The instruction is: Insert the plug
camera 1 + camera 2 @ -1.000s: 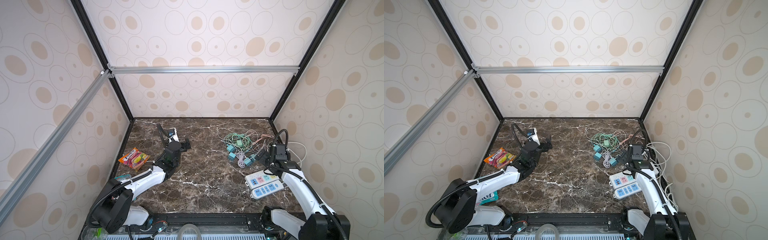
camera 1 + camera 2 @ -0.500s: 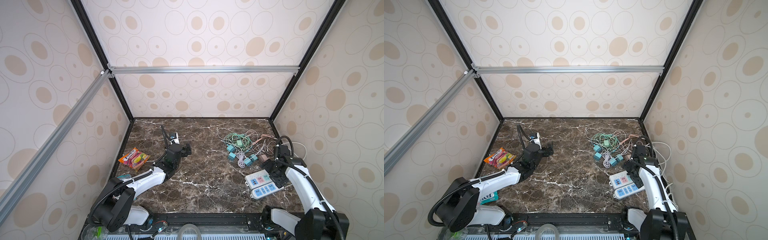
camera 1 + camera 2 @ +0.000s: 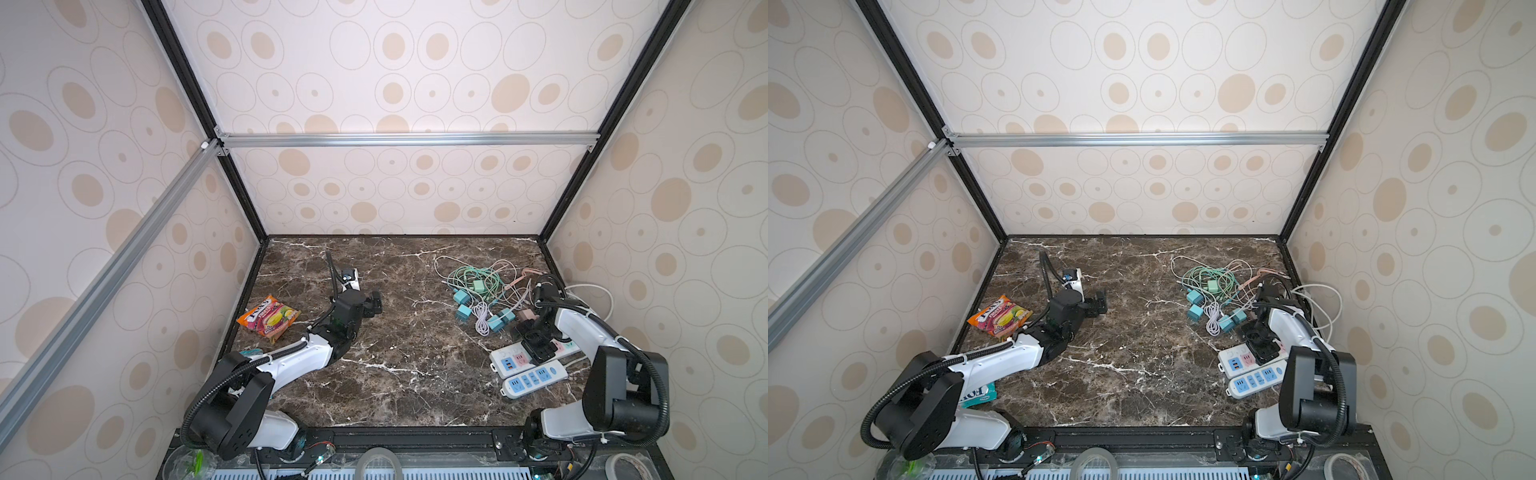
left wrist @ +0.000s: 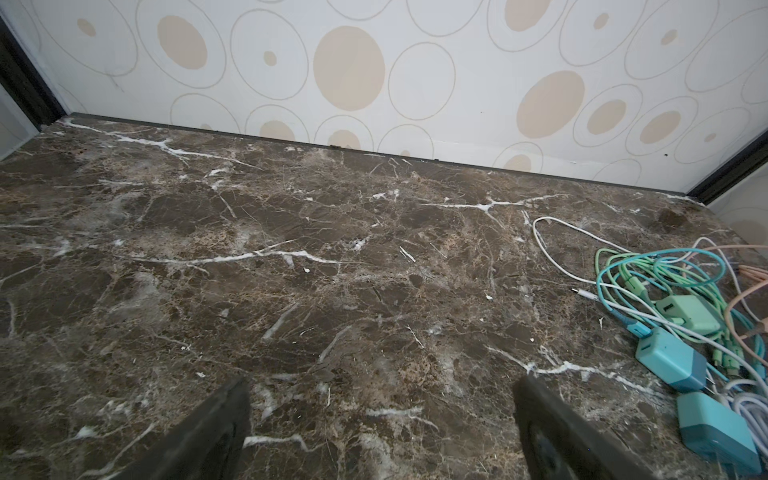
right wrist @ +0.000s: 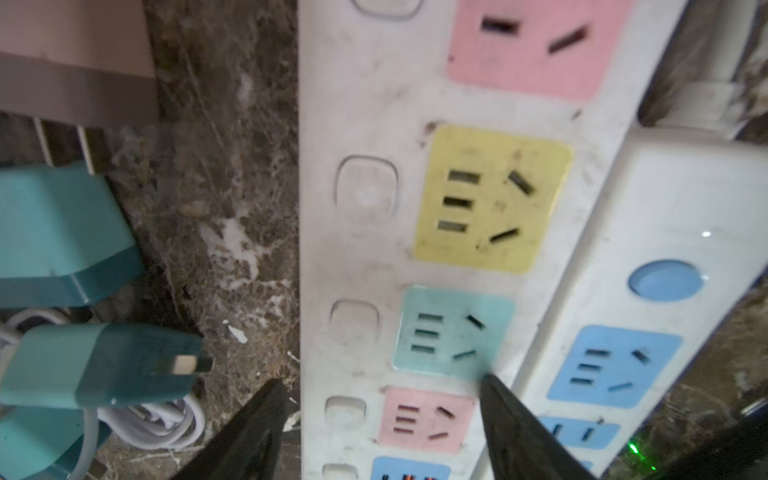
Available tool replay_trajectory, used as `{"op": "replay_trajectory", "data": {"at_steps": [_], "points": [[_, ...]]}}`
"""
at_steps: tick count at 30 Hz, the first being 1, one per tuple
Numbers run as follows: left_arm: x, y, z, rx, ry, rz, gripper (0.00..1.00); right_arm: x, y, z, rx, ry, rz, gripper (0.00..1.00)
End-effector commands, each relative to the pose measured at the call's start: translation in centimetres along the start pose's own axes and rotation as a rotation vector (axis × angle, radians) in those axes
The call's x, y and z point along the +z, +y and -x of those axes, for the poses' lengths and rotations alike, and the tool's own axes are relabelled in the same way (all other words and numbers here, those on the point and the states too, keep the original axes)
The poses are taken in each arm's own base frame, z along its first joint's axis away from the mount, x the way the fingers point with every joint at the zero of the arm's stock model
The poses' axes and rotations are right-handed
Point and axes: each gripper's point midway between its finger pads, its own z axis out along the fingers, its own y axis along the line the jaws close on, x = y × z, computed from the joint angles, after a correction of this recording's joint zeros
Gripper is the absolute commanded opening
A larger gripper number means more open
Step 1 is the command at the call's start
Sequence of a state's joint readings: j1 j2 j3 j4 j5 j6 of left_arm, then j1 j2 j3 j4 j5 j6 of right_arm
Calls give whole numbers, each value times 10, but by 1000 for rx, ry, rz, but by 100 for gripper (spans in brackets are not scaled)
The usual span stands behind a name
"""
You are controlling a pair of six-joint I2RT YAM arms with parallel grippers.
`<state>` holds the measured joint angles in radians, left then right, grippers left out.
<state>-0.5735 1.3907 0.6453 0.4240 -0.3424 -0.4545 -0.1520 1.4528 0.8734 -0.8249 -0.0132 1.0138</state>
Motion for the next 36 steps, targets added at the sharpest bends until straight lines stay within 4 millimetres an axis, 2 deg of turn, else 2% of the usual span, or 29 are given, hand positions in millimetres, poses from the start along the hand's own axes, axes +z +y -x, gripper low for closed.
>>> {"op": "replay_trajectory", "data": {"at_steps": [1,7,14,18,22,28,32,36], "points": [[1,5,-5,40,13,22,98,8,-15,-2,101,2,-69,78],[4,2,-11,57,29,9,98,10,-24,-6,152,10,-99,81],[4,0,-10,53,20,-6,98,-11,-33,-8,187,-28,-69,84],[7,-1,-13,61,24,-9,98,-3,-44,-13,180,-21,-107,85],[9,-1,-19,70,38,-4,98,9,-34,-10,173,-20,-65,85],[10,4,-23,81,47,13,98,13,-16,-3,156,-5,-50,84],[12,6,-25,85,50,24,98,28,-1,-17,204,55,-16,83],[14,5,-27,93,59,24,98,31,17,-28,209,55,-16,82]]}}
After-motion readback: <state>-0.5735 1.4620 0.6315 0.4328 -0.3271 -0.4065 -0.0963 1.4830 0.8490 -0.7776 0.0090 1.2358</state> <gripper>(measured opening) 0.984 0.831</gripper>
